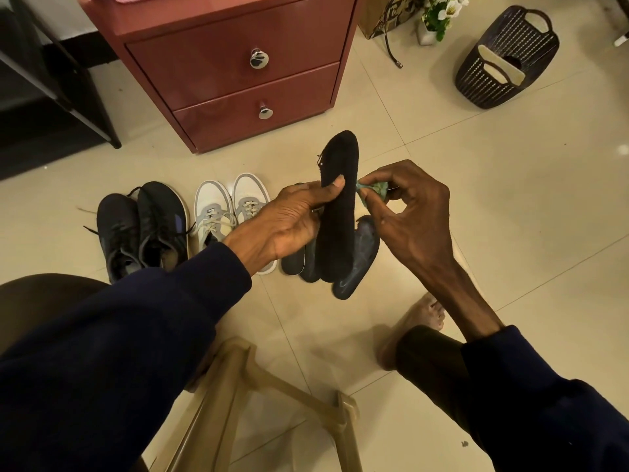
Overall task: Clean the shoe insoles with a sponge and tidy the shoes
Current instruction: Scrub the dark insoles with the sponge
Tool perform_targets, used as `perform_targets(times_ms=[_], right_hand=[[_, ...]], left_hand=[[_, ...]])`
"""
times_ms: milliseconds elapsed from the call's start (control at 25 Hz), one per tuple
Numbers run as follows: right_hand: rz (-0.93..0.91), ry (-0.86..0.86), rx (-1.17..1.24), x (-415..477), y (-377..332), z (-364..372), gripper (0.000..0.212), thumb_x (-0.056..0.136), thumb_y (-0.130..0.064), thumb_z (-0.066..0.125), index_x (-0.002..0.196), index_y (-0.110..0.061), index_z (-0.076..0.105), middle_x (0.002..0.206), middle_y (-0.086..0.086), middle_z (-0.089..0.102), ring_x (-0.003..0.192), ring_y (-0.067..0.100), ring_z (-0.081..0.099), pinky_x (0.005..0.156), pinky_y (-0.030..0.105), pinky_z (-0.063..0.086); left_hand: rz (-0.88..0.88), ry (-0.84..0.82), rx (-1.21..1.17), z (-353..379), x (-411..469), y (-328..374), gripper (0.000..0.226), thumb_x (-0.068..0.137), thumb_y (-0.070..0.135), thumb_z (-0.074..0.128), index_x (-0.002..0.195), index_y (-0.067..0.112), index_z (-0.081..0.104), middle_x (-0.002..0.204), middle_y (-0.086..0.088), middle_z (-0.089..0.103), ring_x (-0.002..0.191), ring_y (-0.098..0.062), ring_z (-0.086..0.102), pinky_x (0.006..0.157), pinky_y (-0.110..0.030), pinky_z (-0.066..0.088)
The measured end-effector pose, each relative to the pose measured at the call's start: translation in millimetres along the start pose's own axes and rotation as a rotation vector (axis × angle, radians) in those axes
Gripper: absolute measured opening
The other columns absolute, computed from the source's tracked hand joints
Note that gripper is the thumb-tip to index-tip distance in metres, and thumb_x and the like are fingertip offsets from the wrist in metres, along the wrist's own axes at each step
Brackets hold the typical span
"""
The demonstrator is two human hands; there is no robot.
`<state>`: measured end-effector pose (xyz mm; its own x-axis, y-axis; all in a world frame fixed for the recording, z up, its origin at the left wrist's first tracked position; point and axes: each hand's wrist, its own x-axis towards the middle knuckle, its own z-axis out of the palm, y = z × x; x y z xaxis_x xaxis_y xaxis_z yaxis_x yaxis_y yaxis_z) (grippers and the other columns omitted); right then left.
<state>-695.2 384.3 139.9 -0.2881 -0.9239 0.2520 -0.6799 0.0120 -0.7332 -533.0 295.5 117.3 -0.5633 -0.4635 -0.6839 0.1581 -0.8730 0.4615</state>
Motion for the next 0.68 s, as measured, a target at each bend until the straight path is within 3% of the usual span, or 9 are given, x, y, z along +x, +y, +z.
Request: perform_targets(times_ms=[160, 320, 440, 560, 680], right_hand=[[0.037, 0.036, -0.032, 4.7, 11.1, -7.3, 0.015, 0.090, -0.018, 0.078, 0.102, -0.009, 0.075, 0.099, 0.002, 0.072, 0.086, 0.000, 0.062, 0.076, 0.009, 0.051], [-0.013, -0.007, 0.014, 3.7, 4.2, -4.5, 0.016, 0.090, -0.017, 0.079, 0.102, -0.008, 0.075, 0.100, 0.003, 0.072, 0.088, 0.005, 0.065, 0.076, 0.011, 0.051], [-0.001, -0.056, -0.011, -2.8, -1.1, 6.0, 0.017, 0.088, -0.014, 0.080, 0.104, -0.008, 0.076, 0.101, 0.005, 0.072, 0.089, 0.009, 0.064, 0.078, 0.009, 0.049], [0.071, -0.031, -0.076, -6.5, 4.5, 13.1, 0.026, 0.088, -0.021, 0.079, 0.110, -0.008, 0.074, 0.107, 0.007, 0.072, 0.094, 0.013, 0.066, 0.085, 0.019, 0.056], [0.072, -0.005, -0.136, -12.0, 2.8, 21.8, 0.029, 0.088, -0.018, 0.079, 0.112, -0.004, 0.072, 0.108, 0.012, 0.071, 0.095, 0.018, 0.067, 0.088, 0.027, 0.059]], left_hand=[[0.038, 0.048, 0.012, 2.5, -4.1, 3.5, 0.040, 0.092, 0.006, 0.070, 0.131, 0.005, 0.065, 0.116, -0.014, 0.074, 0.093, -0.023, 0.074, 0.069, -0.029, 0.061], [0.049, 0.064, 0.027, 3.4, -5.9, 5.0, 0.044, 0.091, 0.011, 0.073, 0.134, 0.009, 0.064, 0.121, -0.014, 0.073, 0.102, -0.026, 0.073, 0.078, -0.034, 0.062], [-0.061, -0.008, -0.075, 4.7, -9.7, 6.0, 0.038, 0.097, 0.028, 0.068, 0.130, 0.008, 0.066, 0.108, -0.012, 0.075, 0.091, -0.027, 0.073, 0.081, -0.037, 0.062], [-0.096, -0.081, -0.144, 5.1, -10.8, 3.0, 0.040, 0.102, 0.045, 0.056, 0.116, 0.010, 0.069, 0.101, -0.010, 0.072, 0.090, -0.026, 0.071, 0.086, -0.036, 0.059], [-0.123, -0.127, -0.112, 9.0, -12.9, -1.0, 0.045, 0.105, 0.050, 0.046, 0.115, 0.012, 0.068, 0.103, -0.010, 0.072, 0.091, -0.024, 0.071, 0.091, -0.038, 0.056]])
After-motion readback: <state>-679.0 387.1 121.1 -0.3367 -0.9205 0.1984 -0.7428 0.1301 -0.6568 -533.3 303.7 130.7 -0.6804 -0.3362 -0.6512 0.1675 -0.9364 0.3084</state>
